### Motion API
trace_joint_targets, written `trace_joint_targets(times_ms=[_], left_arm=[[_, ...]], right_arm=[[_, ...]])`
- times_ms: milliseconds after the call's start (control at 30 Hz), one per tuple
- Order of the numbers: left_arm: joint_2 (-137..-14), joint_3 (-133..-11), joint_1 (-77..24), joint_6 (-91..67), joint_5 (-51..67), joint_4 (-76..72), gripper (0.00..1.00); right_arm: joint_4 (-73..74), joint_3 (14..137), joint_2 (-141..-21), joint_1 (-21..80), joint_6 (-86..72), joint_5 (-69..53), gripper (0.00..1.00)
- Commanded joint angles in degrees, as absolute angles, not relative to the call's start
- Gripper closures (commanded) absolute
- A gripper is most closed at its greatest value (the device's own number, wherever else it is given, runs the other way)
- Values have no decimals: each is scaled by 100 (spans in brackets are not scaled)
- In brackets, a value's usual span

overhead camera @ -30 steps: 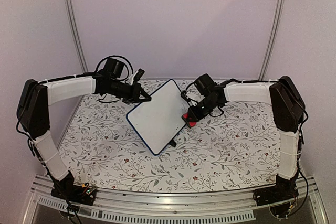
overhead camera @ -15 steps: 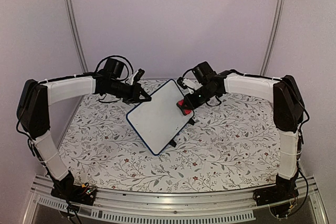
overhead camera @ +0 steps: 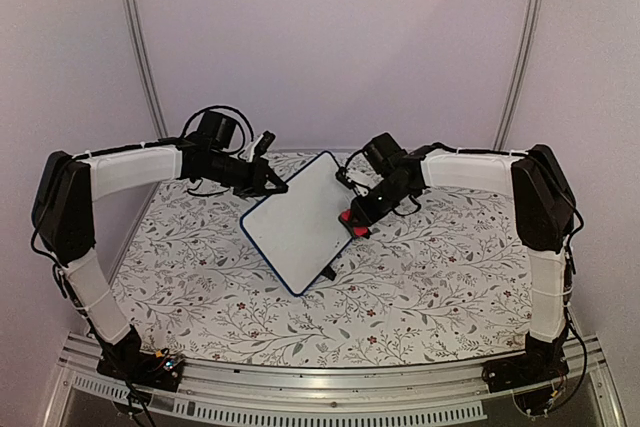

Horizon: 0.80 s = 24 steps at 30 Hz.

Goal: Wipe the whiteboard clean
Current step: Erase the whiteboard at the center of the board.

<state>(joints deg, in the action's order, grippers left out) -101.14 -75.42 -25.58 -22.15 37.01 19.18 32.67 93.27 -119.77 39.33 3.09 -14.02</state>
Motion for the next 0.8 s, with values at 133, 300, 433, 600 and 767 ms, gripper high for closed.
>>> trace_joint_targets(times_ms=[133,300,433,600,767], left_arm=[[-9901,-7550,-2566,-2121,3937,1802,100],[-9887,-7550,-2566,-2126,3938,1802,100],[-9901,-7555,-2559,-2124,3938,1807,100],[-9903,-7550,-2561,-2121,3946,1803,100],[-9919,-7558,-2564,-2127,3946,1797,100]], right_arm=[[3380,8718,-12002,4016,395,-1505,97],[3428,8642,-12017,4090,461,-1506,97],[3516,8814,-12040,4160,508,-1448,97],[3524,9201,-12046,4192,536,-1393,97],[3521,9637,-12053,4201,559,-1348,97]])
